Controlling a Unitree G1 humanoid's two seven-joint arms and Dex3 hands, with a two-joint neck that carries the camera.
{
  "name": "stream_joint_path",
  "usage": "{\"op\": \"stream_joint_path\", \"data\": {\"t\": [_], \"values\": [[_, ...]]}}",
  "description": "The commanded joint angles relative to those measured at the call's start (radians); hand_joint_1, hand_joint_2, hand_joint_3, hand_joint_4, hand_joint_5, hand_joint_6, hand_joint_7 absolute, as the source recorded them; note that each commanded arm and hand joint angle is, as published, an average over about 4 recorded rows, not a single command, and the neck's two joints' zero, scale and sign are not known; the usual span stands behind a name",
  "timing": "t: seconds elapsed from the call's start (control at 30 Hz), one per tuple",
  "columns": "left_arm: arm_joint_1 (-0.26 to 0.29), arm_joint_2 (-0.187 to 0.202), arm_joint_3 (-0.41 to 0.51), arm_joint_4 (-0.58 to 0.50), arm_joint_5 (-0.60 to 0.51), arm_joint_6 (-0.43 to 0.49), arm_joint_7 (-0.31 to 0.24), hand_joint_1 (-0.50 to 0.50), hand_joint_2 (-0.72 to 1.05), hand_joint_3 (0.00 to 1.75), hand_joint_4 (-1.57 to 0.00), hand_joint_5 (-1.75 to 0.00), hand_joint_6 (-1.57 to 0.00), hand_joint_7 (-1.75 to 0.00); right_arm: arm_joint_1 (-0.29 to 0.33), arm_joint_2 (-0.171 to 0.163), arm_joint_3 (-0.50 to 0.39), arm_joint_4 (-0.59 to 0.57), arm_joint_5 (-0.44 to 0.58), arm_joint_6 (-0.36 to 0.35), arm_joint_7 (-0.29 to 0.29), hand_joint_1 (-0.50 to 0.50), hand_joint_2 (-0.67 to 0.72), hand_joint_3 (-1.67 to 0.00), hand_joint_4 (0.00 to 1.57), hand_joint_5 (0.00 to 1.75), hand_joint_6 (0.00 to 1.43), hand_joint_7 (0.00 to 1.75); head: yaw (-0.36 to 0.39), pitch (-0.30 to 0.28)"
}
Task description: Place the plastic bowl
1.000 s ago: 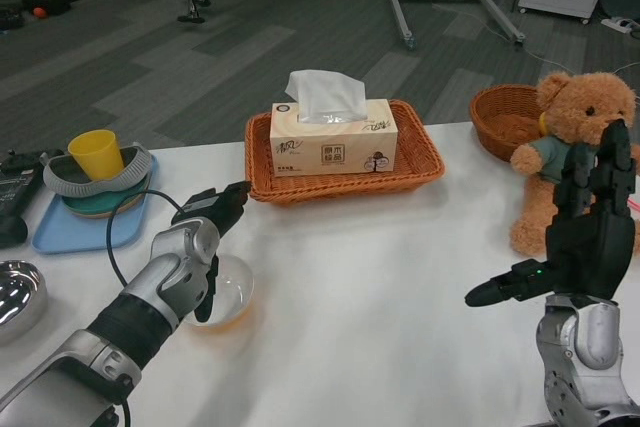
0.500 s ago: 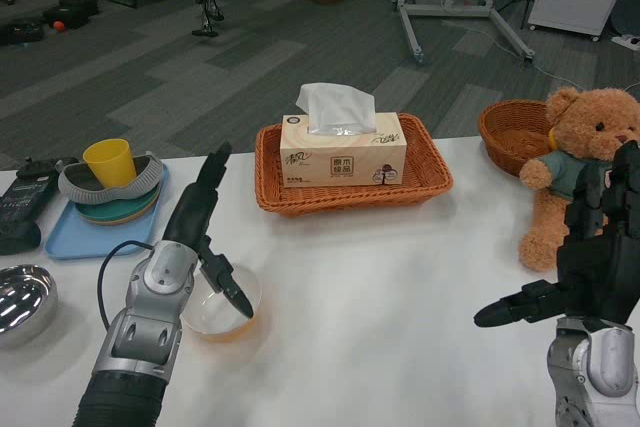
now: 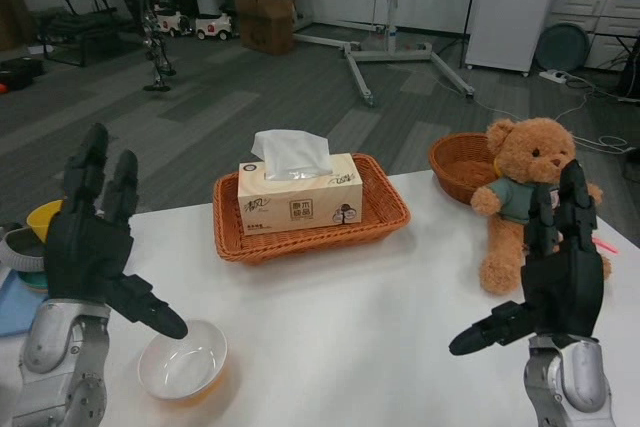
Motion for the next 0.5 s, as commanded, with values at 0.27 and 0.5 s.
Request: {"op": "stream_joint_path", "data": {"t": [0.27,0.5], "values": [[0.018,-0.019,0.040,-0.080,-0.050,0.017,-0.024,-0.48,-0.55,0.00,0.00,0.00,0.00,-0.07,-0.053,-0.014,0.009,-0.034,-0.023,0.039,0.019,-0.42,0.72,0.00,0.09,0.00,0.00,0.00,-0.021,0.014],[0.008,-0.026,0.030,-0.073,-0.059,0.017,-0.024,-0.48,-0.55,0.00,0.00,0.00,0.00,-0.07,-0.058,-0.015,0.010,-0.041,-0.030,0.058,0.038,-0.42,0.72,0.00,0.09,0.00,0.00,0.00,-0.023,0.010]]}}
